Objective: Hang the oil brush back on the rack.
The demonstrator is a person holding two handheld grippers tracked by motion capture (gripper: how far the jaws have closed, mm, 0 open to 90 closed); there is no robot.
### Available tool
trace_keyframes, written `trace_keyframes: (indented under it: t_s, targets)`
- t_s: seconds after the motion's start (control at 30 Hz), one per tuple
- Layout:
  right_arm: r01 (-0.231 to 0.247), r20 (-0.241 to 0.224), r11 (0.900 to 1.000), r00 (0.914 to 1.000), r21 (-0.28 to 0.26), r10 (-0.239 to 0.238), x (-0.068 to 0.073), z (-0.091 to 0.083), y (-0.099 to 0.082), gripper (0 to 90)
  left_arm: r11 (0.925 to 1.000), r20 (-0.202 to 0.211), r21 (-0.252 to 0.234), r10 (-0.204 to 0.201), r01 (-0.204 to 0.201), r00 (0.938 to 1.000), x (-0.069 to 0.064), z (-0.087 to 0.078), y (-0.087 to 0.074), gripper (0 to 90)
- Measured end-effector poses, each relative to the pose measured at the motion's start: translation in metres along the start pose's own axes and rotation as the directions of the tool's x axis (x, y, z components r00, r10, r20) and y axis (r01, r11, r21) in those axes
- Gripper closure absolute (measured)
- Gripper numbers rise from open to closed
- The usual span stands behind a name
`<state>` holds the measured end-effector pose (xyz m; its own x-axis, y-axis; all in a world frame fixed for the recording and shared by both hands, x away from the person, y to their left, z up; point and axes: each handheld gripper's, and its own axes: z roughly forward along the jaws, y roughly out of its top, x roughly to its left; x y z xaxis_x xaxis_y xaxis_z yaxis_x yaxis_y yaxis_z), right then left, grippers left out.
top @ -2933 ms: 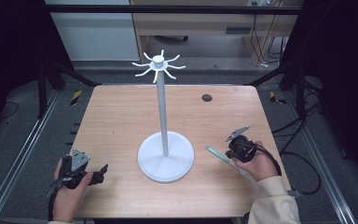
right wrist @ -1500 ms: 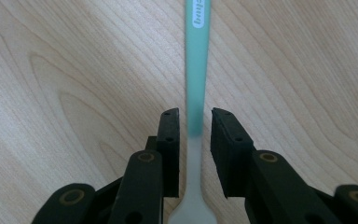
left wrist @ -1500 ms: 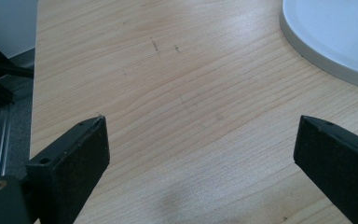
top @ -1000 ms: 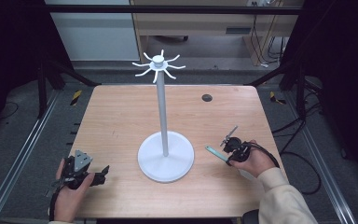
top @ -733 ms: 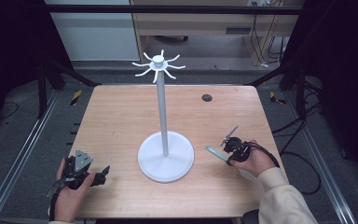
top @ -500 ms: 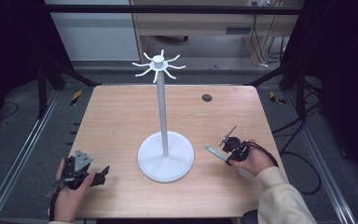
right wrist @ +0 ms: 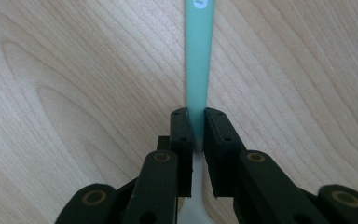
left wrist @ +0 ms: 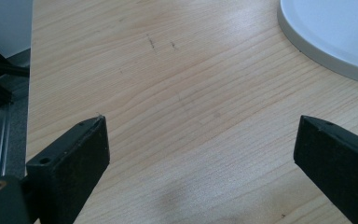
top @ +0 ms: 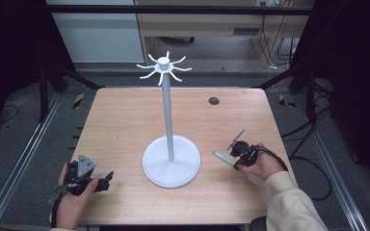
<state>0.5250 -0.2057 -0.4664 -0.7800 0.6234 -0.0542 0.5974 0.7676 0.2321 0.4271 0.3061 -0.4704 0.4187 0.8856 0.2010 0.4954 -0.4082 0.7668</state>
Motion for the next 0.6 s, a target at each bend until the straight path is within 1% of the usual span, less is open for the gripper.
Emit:
trace_keyframes:
  t_s: [0.07,0.2,0.23,0.27,0.3,0.37,0.43,0.47,0.53,0.57,0.6]
  targets:
    - [-0.003,0.001,0.9999,1.0000,-0.010,0.003,0.000,-0.002,-0.001,82.2,1.0000,0.000,0.000,0.000,0.000,1.0000,0.000,0.000,0.000,3.0]
    - [-0.007,-0.008,0.9985,0.9999,-0.055,0.006,0.001,-0.011,0.000,82.2,1.0000,0.000,0.000,-0.001,0.001,1.0000,0.000,0.000,0.000,3.0]
    - [-0.002,-0.007,0.9974,1.0000,-0.072,0.001,0.001,-0.013,0.000,82.3,1.0000,0.000,-0.001,-0.001,0.001,1.0000,0.000,0.000,0.000,2.9]
    - [-0.018,-0.010,0.9964,0.9998,-0.083,0.017,0.002,-0.017,0.001,82.3,1.0000,0.000,0.000,-0.002,0.002,1.0000,0.000,0.000,0.000,3.0]
    - [-0.011,-0.009,0.9946,0.9999,-0.103,0.010,0.002,-0.021,0.002,82.3,1.0000,0.001,0.000,-0.001,0.001,1.0000,0.000,0.000,0.000,3.0]
    - [-0.018,-0.011,0.9899,0.9998,-0.141,0.017,0.003,-0.029,0.005,82.2,1.0000,0.001,0.001,-0.001,0.001,1.0000,0.000,0.001,0.000,3.0]
    - [-0.025,-0.010,0.9830,0.9997,-0.182,0.023,0.004,-0.038,0.009,82.3,1.0000,0.002,0.002,-0.001,0.001,1.0000,0.000,0.001,0.000,3.0]
    - [-0.022,-0.006,0.9809,0.9998,-0.193,0.021,0.004,-0.041,0.011,82.2,1.0000,0.004,0.005,-0.001,0.001,1.0000,-0.001,0.002,0.000,3.0]
    - [-0.024,-0.005,0.9729,0.9997,-0.230,0.023,0.004,-0.047,0.017,82.2,1.0000,0.005,0.008,0.001,-0.001,1.0000,-0.001,0.002,0.000,3.0]
    - [-0.024,-0.005,0.9729,0.9997,-0.230,0.023,0.004,-0.047,0.017,82.2,1.0000,0.005,0.008,0.001,-0.001,1.0000,-0.001,0.002,0.000,3.0]
    - [-0.031,-0.009,0.9683,0.9995,-0.248,0.030,0.005,-0.050,0.020,82.3,1.0000,0.004,0.005,0.001,-0.001,1.0000,-0.001,0.001,0.000,3.0]
